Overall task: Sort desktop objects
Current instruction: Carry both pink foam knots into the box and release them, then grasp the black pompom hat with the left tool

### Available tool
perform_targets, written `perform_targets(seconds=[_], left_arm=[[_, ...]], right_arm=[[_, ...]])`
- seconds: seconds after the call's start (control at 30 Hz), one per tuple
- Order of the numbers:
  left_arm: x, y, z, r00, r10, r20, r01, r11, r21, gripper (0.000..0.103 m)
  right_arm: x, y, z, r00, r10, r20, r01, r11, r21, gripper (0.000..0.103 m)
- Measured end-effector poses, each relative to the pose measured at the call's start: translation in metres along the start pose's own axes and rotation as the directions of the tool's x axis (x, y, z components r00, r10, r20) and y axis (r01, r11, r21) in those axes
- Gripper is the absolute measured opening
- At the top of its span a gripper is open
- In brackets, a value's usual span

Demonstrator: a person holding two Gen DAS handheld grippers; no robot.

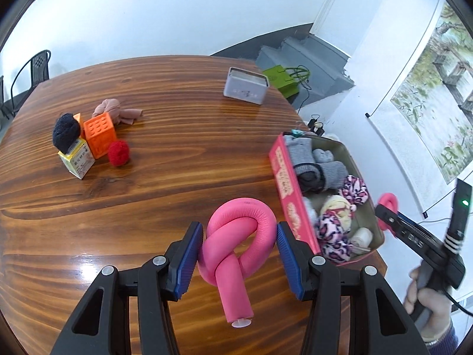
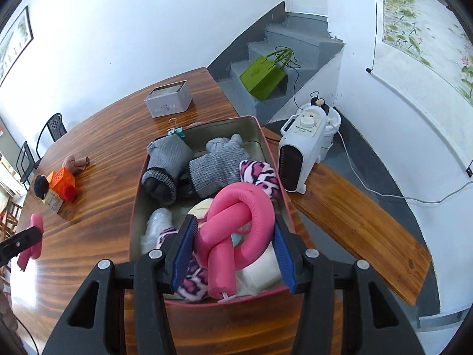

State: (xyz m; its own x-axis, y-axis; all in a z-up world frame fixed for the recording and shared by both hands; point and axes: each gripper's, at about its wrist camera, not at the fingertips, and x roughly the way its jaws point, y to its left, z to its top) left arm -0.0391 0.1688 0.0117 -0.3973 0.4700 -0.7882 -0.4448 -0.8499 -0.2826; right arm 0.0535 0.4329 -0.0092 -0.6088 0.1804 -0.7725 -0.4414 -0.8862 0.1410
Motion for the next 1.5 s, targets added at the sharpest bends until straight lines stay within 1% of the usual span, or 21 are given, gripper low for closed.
perform_targets(seconds=[0.13, 0.2, 0.3, 0.43, 0.73, 0.9, 0.97, 1.0, 1.03, 1.07, 1.27, 1.5], left_arm=[[-0.001, -0.008, -0.002, 1.000, 0.005, 0.009, -0.005, 1.000, -0.006, 0.053], [0.000, -0.012, -0.002, 1.000, 0.005, 0.012, -0.005, 1.000, -0.006, 0.053], [0.001, -0.018, -0.001, 1.000, 0.005, 0.015, -0.005, 1.000, -0.006, 0.053], [0.009, -0.038, 0.004, 1.000, -0.012, 0.008, 0.012, 1.000, 0.027, 0.053], [0.042, -0.097, 0.024, 0.997, -0.069, -0.018, 0.071, 0.988, 0.136, 0.053], [0.066, -0.121, 0.037, 0.996, -0.087, -0.029, 0.090, 0.982, 0.165, 0.053], [0.077, -0.127, 0.042, 0.995, -0.091, -0.038, 0.097, 0.981, 0.168, 0.055], [0.080, -0.127, 0.043, 0.995, -0.089, -0.045, 0.095, 0.983, 0.160, 0.058], [0.083, -0.127, 0.044, 0.995, -0.086, -0.052, 0.093, 0.985, 0.147, 0.067], [0.084, -0.125, 0.045, 0.995, -0.087, -0.053, 0.093, 0.986, 0.138, 0.070], [0.076, -0.107, 0.041, 0.997, -0.067, -0.050, 0.072, 0.991, 0.111, 0.070], [0.057, -0.071, 0.030, 0.999, -0.020, -0.043, 0.023, 0.998, 0.065, 0.070]], right_arm=[[0.016, -0.003, 0.003, 0.999, 0.011, -0.033, -0.011, 1.000, 0.004, 0.057], [0.019, -0.005, 0.004, 0.999, 0.012, -0.040, -0.012, 1.000, 0.011, 0.066], [0.011, -0.012, 0.005, 1.000, 0.019, -0.018, -0.018, 1.000, 0.021, 0.073], [-0.002, -0.024, 0.003, 1.000, 0.021, 0.007, -0.021, 0.999, 0.034, 0.074], [-0.031, -0.050, -0.013, 0.999, 0.045, 0.016, -0.047, 0.995, 0.092, 0.075], [-0.043, -0.053, -0.016, 0.998, 0.053, 0.026, -0.055, 0.995, 0.088, 0.075], [-0.047, -0.053, -0.015, 0.998, 0.050, 0.033, -0.053, 0.995, 0.082, 0.075], [-0.048, -0.054, -0.015, 0.998, 0.052, 0.034, -0.054, 0.995, 0.081, 0.075], [-0.048, -0.054, -0.014, 0.998, 0.054, 0.033, -0.057, 0.995, 0.082, 0.075], [-0.048, -0.054, -0.014, 0.998, 0.056, 0.033, -0.059, 0.995, 0.085, 0.075], [-0.044, -0.052, -0.012, 0.997, 0.069, 0.029, -0.072, 0.993, 0.092, 0.075], [-0.035, -0.027, -0.009, 0.994, 0.109, 0.014, -0.109, 0.993, 0.054, 0.075]])
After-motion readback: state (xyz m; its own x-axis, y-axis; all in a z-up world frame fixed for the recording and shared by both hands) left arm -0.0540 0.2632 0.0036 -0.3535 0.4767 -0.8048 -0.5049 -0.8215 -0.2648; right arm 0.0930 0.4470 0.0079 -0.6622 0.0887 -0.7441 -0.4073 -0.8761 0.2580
